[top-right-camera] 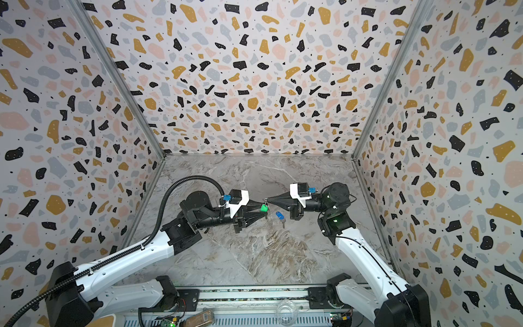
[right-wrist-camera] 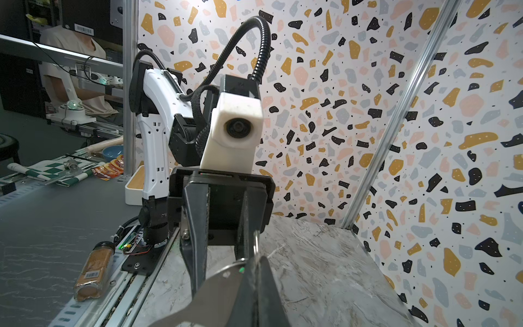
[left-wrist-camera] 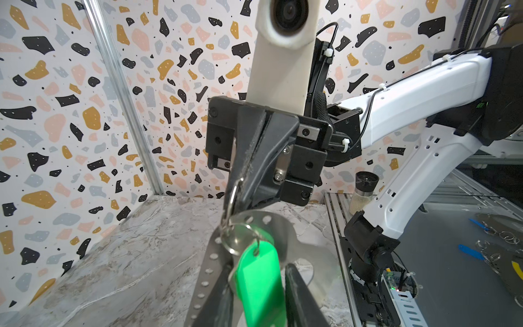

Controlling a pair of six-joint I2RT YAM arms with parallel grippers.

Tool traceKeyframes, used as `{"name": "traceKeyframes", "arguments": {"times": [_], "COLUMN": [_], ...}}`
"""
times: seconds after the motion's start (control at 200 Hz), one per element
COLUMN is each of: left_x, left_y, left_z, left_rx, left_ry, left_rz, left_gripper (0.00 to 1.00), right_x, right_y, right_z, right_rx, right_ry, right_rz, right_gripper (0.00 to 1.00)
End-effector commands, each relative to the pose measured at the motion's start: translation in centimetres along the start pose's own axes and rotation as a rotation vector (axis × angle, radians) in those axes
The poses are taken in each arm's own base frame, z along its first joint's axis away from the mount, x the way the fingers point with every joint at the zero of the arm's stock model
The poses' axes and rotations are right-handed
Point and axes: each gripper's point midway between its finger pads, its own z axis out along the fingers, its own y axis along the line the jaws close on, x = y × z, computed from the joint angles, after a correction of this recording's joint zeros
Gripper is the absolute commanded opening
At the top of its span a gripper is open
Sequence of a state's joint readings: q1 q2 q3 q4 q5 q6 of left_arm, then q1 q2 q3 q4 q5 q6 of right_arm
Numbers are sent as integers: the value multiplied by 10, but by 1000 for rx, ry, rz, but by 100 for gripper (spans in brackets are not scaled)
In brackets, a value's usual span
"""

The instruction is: Remove the keys from the keyring

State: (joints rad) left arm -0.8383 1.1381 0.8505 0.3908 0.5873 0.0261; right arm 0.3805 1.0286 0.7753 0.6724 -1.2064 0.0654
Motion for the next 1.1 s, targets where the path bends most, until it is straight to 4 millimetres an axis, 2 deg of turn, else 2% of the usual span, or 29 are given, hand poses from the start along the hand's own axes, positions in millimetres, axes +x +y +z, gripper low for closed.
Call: {"name": "traceKeyframes", "arguments": {"times": [0.0, 0.165, 0.31, 0.406, 0.496, 0.611, 0.906, 1.091], "left_x": [-22, -23, -23, -21, -18, -13, -10, -13], "left_y": [-1, -1, 0, 1, 2, 2, 5, 11], "left_z": [-2, -3, -2, -1, -1, 0, -1, -3], "left_rx": [12, 5, 0, 3, 1, -2, -19, -63], "left_ry": [-70, -82, -92, -96, -96, -92, -96, -96], "left_rz": [23, 14, -4, -26, -46, -59, -72, -44], "left_gripper": [28, 23, 22, 23, 29, 29, 23, 10], "right_x": [-23, -24, -25, -25, -26, -28, -29, -28], "right_y": [-4, -5, -6, -7, -8, -8, -9, -9], "right_z": [0, 0, -1, -1, -2, -2, -3, -3], "right_rx": [18, 32, 39, 52, 63, 64, 82, 84], "right_ry": [-24, -22, -20, -18, -18, -20, -17, -9], "right_rz": [-85, -94, -105, -114, -122, -125, -134, -133], "right_gripper": [0, 0, 0, 0, 0, 0, 0, 0]}}
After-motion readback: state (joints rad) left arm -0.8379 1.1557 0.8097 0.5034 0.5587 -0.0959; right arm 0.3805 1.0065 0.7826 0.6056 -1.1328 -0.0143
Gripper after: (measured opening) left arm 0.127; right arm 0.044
